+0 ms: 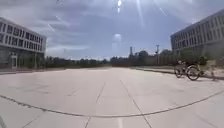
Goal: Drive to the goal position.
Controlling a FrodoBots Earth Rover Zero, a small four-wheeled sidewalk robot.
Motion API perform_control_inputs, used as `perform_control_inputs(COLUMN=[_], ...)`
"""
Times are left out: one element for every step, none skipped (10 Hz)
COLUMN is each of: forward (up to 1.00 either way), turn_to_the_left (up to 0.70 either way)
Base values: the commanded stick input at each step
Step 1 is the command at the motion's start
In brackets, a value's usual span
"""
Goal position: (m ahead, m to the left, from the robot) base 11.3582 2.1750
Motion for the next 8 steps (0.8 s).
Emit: perform_control_inputs(forward=[0.50, 0.50, 0.50, 0.50, 0.50, 0.50, 0.50, 0.50], turn_to_the_left=[0.00, 0.00, 0.00, 0.00, 0.00, 0.00, 0.00, 0.00])
